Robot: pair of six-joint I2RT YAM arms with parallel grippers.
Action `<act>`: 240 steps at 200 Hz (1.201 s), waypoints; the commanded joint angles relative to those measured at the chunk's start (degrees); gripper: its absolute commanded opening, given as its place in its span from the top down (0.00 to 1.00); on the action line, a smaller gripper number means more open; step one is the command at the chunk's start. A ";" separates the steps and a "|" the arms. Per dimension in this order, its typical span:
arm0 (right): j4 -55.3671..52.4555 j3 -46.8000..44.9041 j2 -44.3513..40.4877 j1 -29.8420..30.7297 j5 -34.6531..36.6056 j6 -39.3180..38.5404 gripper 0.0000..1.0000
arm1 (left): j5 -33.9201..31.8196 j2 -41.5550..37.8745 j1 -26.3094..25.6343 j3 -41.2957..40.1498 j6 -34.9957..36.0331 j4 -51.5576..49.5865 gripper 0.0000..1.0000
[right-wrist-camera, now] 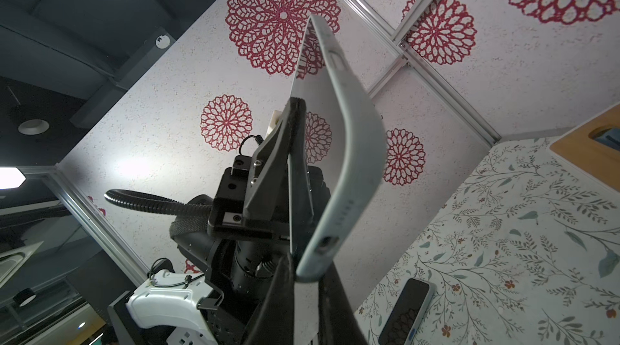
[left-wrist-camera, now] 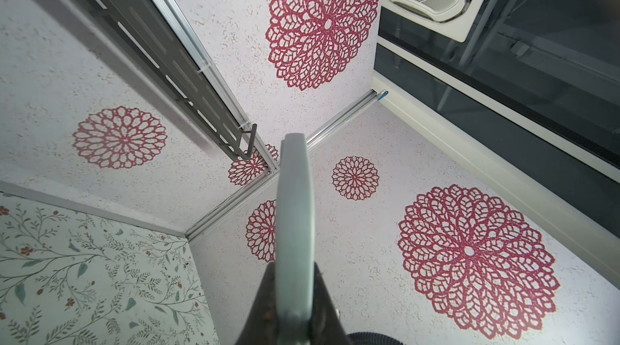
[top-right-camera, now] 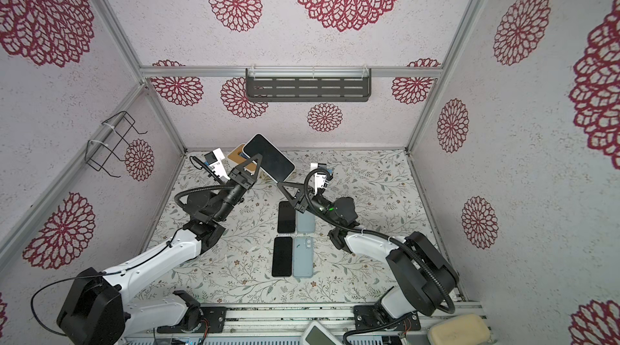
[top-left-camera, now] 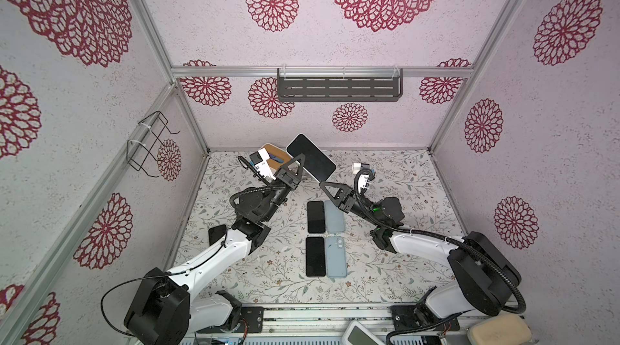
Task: Take the phone out of the phone case
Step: Remove the phone case from the phone.
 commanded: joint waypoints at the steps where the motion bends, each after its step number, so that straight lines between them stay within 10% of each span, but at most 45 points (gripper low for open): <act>1: 1.74 2.13 -0.90 0.03 -1.16 -2.65 1.00 | -0.28 0.21 -0.66 1.11 -1.17 2.55 1.00; 64: -21.70 3.50 -7.83 -0.03 -1.87 -28.69 1.00 | 3.24 -1.22 -1.03 5.49 -7.17 -12.78 1.00; 118: -40.96 3.13 -14.69 1.61 20.47 -60.04 1.00 | 15.91 -1.72 -0.38 12.67 -11.10 -34.45 1.00; 158: -37.21 -4.30 -22.22 1.50 17.89 -58.57 1.00 | 18.31 -5.70 5.18 10.44 -10.67 -35.48 1.00; 195: -37.28 -14.04 -32.64 -0.56 10.78 -50.12 0.39 | 29.58 -7.16 14.50 12.92 -6.67 -36.83 1.00; 240: -31.64 -6.99 -26.05 -6.22 -6.97 -30.30 0.25 | 45.87 -3.57 15.76 13.65 -3.83 -23.56 1.00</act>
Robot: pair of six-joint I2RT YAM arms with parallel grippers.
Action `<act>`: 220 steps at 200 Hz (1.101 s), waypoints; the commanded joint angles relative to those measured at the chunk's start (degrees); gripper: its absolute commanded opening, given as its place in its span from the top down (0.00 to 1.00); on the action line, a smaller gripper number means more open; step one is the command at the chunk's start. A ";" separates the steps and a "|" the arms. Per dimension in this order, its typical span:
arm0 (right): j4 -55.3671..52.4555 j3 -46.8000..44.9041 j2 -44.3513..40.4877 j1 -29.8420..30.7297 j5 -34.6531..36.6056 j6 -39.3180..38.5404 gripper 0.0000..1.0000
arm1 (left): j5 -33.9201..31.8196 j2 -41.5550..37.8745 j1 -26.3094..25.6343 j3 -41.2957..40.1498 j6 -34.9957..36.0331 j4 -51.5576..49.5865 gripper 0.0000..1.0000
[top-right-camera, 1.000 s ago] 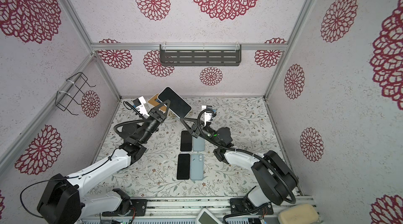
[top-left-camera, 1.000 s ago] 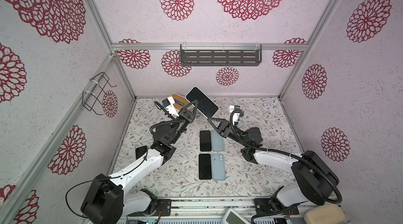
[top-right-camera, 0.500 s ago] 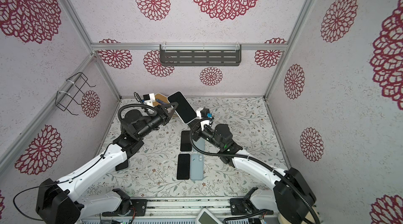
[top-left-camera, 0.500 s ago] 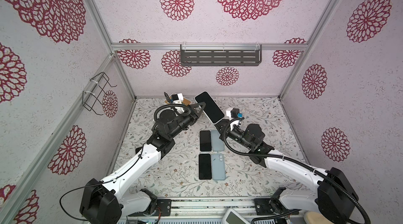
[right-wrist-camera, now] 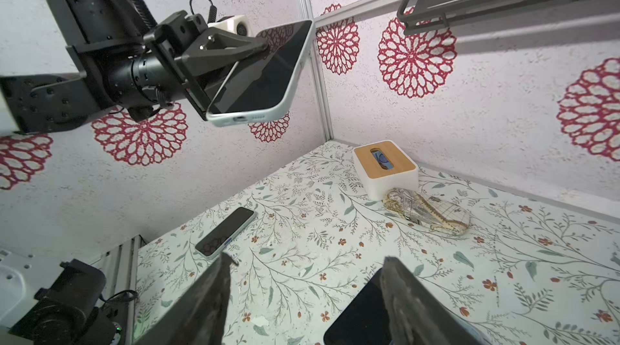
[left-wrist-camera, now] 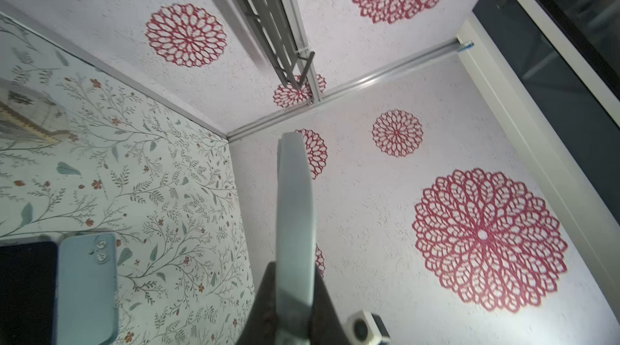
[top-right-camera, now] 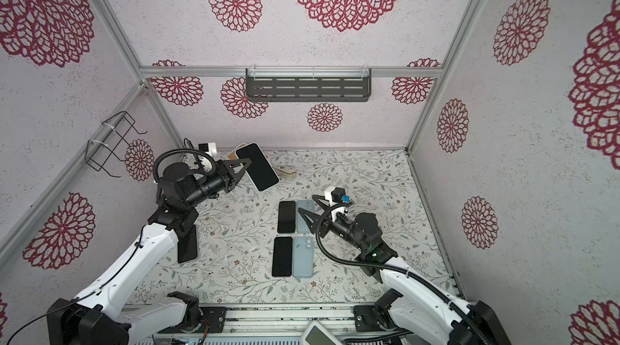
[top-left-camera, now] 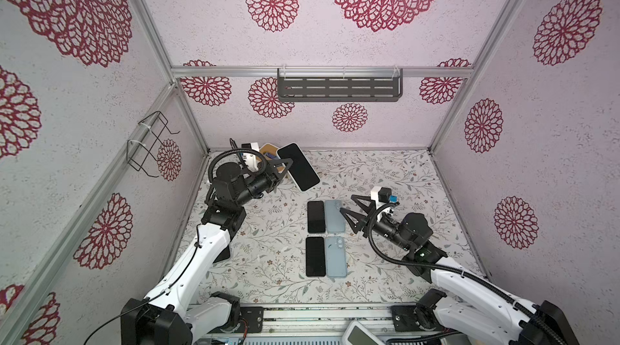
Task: Take the phone out of the phone case
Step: Remove the phone case from the phone.
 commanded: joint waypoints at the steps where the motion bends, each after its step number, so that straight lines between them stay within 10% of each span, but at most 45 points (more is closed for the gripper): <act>1: 7.29 5.50 4.26 -2.24 -13.28 13.53 0.25 | 14.10 1.57 -0.36 2.32 1.99 13.16 1.00; 44: 16.38 10.22 12.71 -2.47 -26.38 21.17 0.34 | 20.28 3.16 -0.58 4.94 7.96 11.03 1.00; 79: 18.22 10.35 13.98 -2.41 -27.89 21.79 0.45 | 20.53 2.50 -1.01 6.81 12.69 5.65 1.00; 150: 26.39 10.91 16.23 -2.15 -30.90 27.42 0.37 | 20.06 2.10 -2.23 9.79 20.74 -3.34 1.00; 220: 30.50 12.02 18.57 -2.06 -32.08 30.49 0.62 | 20.02 2.57 -3.43 10.50 22.20 -4.47 1.00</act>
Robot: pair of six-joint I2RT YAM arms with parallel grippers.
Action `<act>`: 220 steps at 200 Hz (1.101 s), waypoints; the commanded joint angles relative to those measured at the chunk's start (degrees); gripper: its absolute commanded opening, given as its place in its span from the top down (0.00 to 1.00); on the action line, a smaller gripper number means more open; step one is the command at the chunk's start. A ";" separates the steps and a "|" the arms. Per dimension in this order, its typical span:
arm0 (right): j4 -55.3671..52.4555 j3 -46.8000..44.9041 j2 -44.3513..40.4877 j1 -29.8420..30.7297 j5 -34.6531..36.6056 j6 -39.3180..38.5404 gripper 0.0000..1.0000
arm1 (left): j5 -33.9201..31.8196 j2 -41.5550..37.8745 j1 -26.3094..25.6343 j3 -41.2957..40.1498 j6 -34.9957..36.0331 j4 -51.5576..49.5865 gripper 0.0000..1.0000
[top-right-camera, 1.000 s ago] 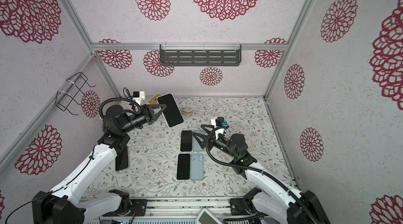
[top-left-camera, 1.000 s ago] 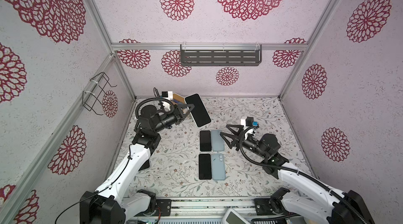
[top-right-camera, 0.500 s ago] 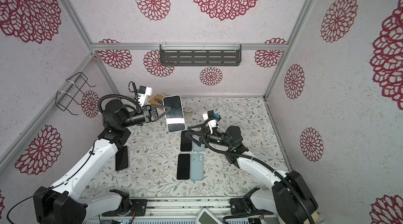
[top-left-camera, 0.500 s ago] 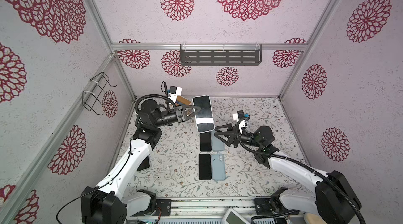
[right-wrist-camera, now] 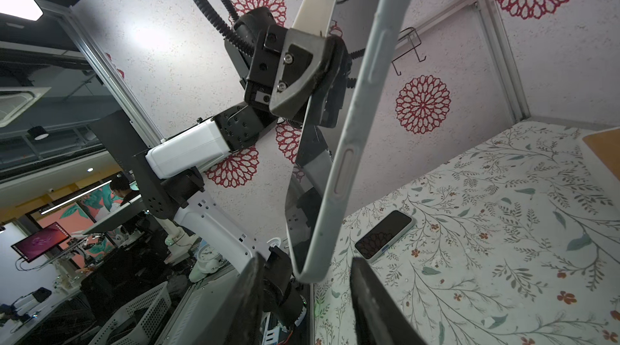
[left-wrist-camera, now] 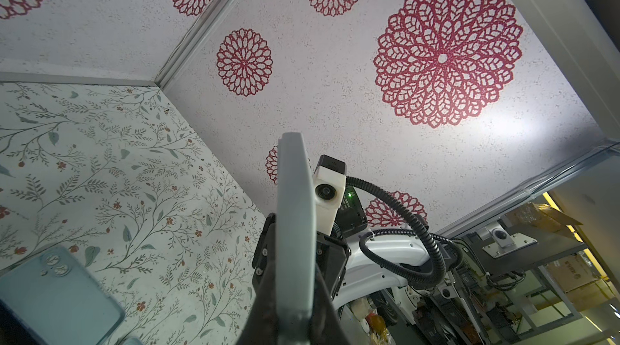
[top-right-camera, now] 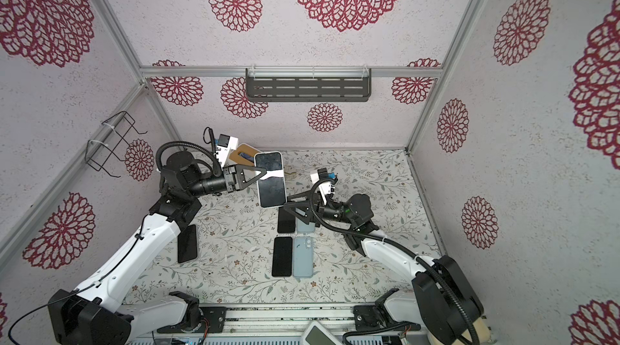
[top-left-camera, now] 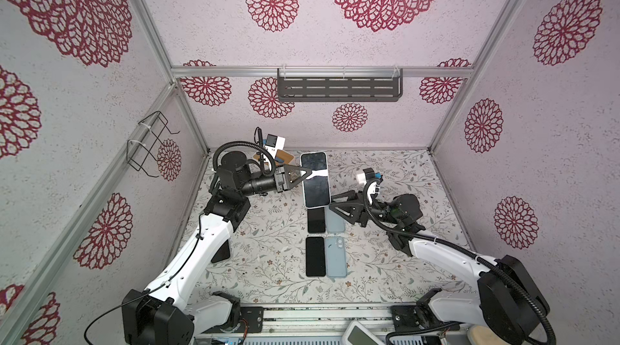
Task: Take the phone out of the phone case
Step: Remove the phone case from the phone.
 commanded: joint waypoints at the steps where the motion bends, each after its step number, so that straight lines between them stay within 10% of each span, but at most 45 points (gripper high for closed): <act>1: 5.79 2.10 0.17 0.13 -1.47 1.65 0.62 | 0.43 -0.88 -0.52 2.17 1.45 1.48 1.00; 64: 12.12 2.43 2.58 0.65 -3.02 5.03 0.91 | -1.23 0.47 -0.54 2.00 -0.16 2.99 1.00; 117: 12.57 3.10 3.29 1.35 -5.74 3.03 0.96 | -4.09 4.39 -0.35 0.96 -6.70 8.70 1.00; 155: 11.58 1.65 2.98 1.82 -0.57 1.81 0.37 | -14.14 1.79 -0.51 -3.29 -9.13 13.57 1.00; 220: 6.14 0.36 2.00 5.52 13.38 -4.95 0.31 | -36.28 -0.55 -4.64 -16.53 -17.07 30.91 1.00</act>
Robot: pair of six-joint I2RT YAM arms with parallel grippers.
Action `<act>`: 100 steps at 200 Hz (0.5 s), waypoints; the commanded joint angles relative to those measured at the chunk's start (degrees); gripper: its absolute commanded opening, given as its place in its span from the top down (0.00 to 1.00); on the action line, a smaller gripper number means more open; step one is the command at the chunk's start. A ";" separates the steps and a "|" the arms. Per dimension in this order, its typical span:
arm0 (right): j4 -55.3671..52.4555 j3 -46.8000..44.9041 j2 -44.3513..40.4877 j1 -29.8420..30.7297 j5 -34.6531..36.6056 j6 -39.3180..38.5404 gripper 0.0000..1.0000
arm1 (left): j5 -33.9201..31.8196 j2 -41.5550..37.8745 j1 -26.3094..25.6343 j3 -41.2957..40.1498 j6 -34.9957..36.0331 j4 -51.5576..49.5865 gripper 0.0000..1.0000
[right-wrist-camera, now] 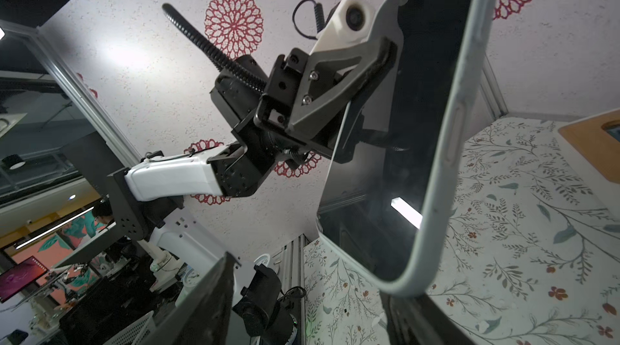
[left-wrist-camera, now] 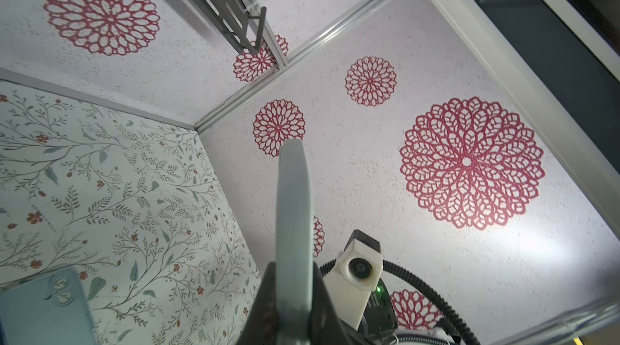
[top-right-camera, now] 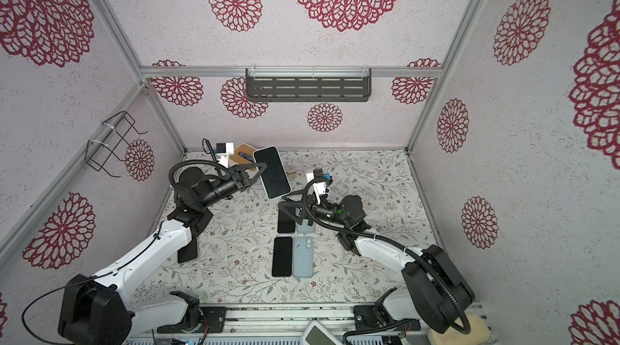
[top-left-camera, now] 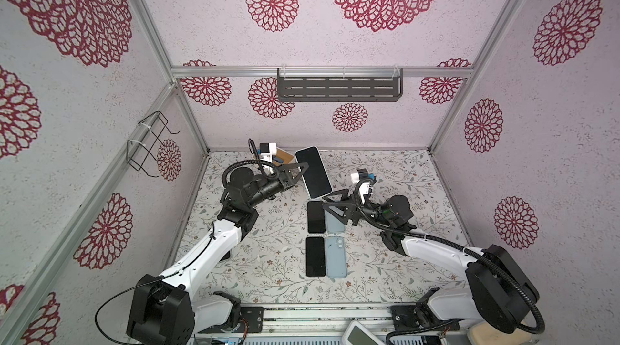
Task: Take the phone out of the phone case
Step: Remove the phone case from the phone.
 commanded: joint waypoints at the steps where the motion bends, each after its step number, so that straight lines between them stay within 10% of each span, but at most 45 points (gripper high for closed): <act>1: 4.51 0.75 -2.09 1.87 5.12 -4.24 0.31 | -13.08 -2.07 -1.70 -2.75 -1.44 8.80 1.00; 100: 10.62 1.70 3.62 3.86 6.86 -1.02 0.42 | -22.17 -2.81 -6.85 -6.29 -5.53 14.04 1.00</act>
